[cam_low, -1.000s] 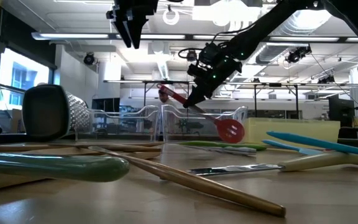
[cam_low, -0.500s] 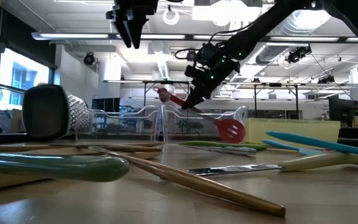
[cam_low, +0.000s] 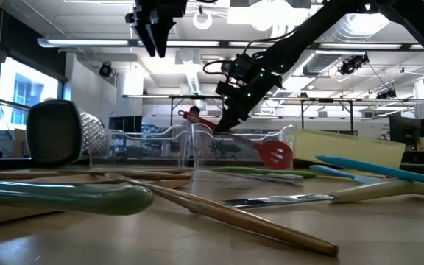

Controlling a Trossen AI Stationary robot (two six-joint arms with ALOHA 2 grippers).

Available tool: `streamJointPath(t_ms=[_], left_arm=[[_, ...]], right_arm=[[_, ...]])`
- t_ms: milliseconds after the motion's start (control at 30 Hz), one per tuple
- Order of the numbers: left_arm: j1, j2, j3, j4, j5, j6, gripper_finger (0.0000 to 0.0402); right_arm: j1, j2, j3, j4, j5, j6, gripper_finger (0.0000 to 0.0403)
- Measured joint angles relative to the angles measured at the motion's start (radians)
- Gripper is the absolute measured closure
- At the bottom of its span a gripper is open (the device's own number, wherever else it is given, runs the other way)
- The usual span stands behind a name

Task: Pick & Place Kitchen Items
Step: Put the red serving spoon into the right transparent bin, then put the green spatula into the left transparent bin

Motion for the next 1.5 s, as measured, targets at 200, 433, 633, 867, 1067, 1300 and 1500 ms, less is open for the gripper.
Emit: streamJointPath(t_ms=[200, 433, 633, 867, 1067, 1300, 1500], left_arm=[[0.0, 0.0, 0.0, -0.004, 0.0, 0.0, 0.0162], [0.0, 0.0, 0.0, -0.006, -0.003, 0.004, 0.0162], [0.0, 0.0, 0.0, -0.017, -0.003, 0.005, 0.0162], [0.0, 0.0, 0.0, -0.03, -0.001, 0.0, 0.0162], [0.0, 0.0, 0.0, -0.034, 0.0, 0.0, 0.0162], [0.0, 0.0, 0.0, -0.072, 0.047, -0.012, 0.0162], [-0.001, 0.0, 0.0, -0.105, 0.187, -0.066, 0.0162]], right_arm=[[-0.004, 0.01, -0.009, -0.038, 0.016, -0.025, 0.0302], [-0.001, 0.002, -0.003, -0.008, 0.007, -0.026, 0.0295], [0.001, -0.005, -0.002, 0.009, 0.009, -0.019, 0.0283], [0.009, -0.071, -0.002, -0.023, 0.035, 0.0, 0.0252], [0.033, -0.173, -0.002, -0.046, 0.101, 0.041, 0.0232], [0.089, -0.331, -0.001, -0.102, 0.245, 0.052, 0.023], [0.181, -0.509, 0.0, -0.127, 0.325, 0.061, 0.023]])
